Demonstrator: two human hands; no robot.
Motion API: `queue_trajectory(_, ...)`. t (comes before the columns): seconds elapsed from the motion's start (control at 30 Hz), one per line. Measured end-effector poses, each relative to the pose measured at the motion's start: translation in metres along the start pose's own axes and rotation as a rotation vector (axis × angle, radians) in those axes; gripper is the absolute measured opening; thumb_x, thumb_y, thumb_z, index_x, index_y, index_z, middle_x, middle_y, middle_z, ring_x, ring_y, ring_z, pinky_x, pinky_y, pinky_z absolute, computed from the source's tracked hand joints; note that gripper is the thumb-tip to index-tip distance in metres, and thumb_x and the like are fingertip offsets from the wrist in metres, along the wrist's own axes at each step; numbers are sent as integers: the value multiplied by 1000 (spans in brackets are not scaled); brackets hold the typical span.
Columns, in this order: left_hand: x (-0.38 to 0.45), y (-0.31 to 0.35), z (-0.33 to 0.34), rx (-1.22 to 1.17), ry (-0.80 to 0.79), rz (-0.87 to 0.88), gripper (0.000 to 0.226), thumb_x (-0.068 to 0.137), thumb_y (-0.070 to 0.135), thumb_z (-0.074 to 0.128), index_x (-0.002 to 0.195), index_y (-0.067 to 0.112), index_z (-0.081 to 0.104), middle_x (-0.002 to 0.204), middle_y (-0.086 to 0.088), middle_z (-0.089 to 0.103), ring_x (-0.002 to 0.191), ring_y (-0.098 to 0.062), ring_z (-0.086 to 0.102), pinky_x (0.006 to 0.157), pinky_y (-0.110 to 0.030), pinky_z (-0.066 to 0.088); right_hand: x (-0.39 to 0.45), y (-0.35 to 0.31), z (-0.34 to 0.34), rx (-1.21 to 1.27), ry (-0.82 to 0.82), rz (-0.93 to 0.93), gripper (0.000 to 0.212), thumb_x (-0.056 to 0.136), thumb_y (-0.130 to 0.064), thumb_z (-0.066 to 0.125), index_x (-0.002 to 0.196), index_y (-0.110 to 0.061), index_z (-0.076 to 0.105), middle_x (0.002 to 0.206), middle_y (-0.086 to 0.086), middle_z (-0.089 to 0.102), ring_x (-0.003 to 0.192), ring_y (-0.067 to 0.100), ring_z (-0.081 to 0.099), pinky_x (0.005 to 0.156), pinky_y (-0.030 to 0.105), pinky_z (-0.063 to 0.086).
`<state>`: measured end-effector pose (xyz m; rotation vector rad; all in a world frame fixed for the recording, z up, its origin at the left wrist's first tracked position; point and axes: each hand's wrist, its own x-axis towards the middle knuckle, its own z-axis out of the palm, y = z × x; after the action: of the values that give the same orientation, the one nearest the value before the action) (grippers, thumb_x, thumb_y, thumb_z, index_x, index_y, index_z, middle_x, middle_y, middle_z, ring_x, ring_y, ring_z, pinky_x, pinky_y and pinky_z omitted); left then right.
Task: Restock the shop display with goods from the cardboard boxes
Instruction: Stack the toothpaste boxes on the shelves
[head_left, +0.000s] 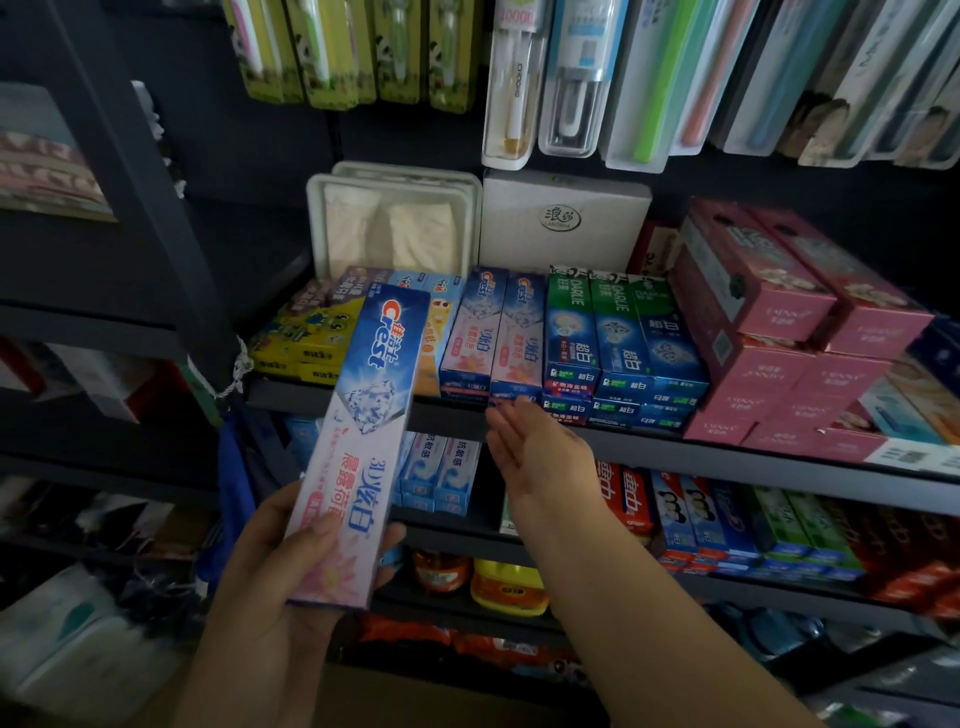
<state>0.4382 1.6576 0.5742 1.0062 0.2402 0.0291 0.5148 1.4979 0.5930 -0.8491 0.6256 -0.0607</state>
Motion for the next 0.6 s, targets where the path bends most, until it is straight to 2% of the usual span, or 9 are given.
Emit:
queue_trajectory(0.1, 4, -2, 16, 15, -12, 1, 56, 58, 27, 70, 110, 8, 63, 100, -19, 71, 78, -33, 71, 56, -34, 57, -23, 2, -16, -487, -87, -142, 13, 96, -22, 55, 90, -14, 64, 74, -2, 67, 66, 8, 61, 64, 25, 50)
queue_trajectory(0.2, 11, -8, 43, 23, -19, 7, 45, 65, 24, 61, 108, 10, 63, 98, -13, 72, 77, -22, 69, 62, -34, 48, -49, 3, -33, -725, -300, -214, 26, 96, -35, 50, 95, -13, 65, 71, -1, 66, 57, 10, 58, 54, 23, 45)
queue_trajectory(0.27, 18, -12, 65, 53, -44, -2, 48, 67, 29, 61, 111, 9, 61, 88, -13, 70, 70, -24, 65, 51, -31, 47, -59, 0, -36, -757, -399, -222, 31, 96, -38, 47, 97, -13, 66, 74, 7, 65, 61, 17, 57, 52, 24, 45)
queue_trajectory(0.33, 26, -18, 83, 90, -80, -36, 41, 75, 32, 62, 112, 14, 62, 83, -11, 68, 66, -26, 61, 43, -27, 44, -58, -2, -34, -714, -413, -217, 30, 95, -37, 51, 99, -12, 66, 77, 10, 66, 66, 21, 59, 58, 30, 50)
queue_trajectory(0.4, 36, -21, 97, 110, -96, -94, 25, 88, 34, 57, 108, 22, 65, 88, -8, 71, 69, -24, 65, 46, -27, 46, -48, -4, -29, -701, -368, -246, 27, 92, -38, 57, 100, -15, 67, 80, 5, 71, 72, 19, 65, 70, 41, 55)
queue_trajectory(0.47, 48, -21, 107, 226, -92, -78, 24, 93, 38, 51, 109, 27, 64, 92, -5, 71, 72, -18, 68, 49, -24, 49, -36, -9, -22, -686, -323, -283, 29, 93, -39, 56, 98, -14, 69, 79, 3, 72, 71, 16, 65, 68, 35, 54)
queue_trajectory(0.5, 55, -21, 109, 339, -97, -27, 25, 94, 40, 50, 112, 27, 62, 97, -2, 70, 77, -15, 67, 52, -23, 51, -30, -12, -19, -646, -297, -274, 31, 94, -38, 54, 96, -11, 69, 78, 6, 71, 69, 16, 63, 65, 32, 52)
queue_trajectory(0.53, 61, -21, 109, 467, -105, 52, 29, 94, 42, 51, 118, 28, 60, 106, -1, 67, 86, -13, 65, 62, -22, 54, -24, -14, -15, -596, -268, -248, 32, 95, -38, 53, 94, -9, 69, 79, 10, 71, 69, 18, 63, 65, 32, 51)
queue_trajectory(0.6, 73, -24, 99, 678, -118, 202, 42, 89, 47, 56, 128, 29, 54, 125, 2, 58, 109, -12, 58, 92, -32, 51, -15, -18, -10, -497, -220, -181, 31, 95, -36, 55, 92, -8, 70, 87, 15, 73, 76, 23, 65, 73, 36, 55)
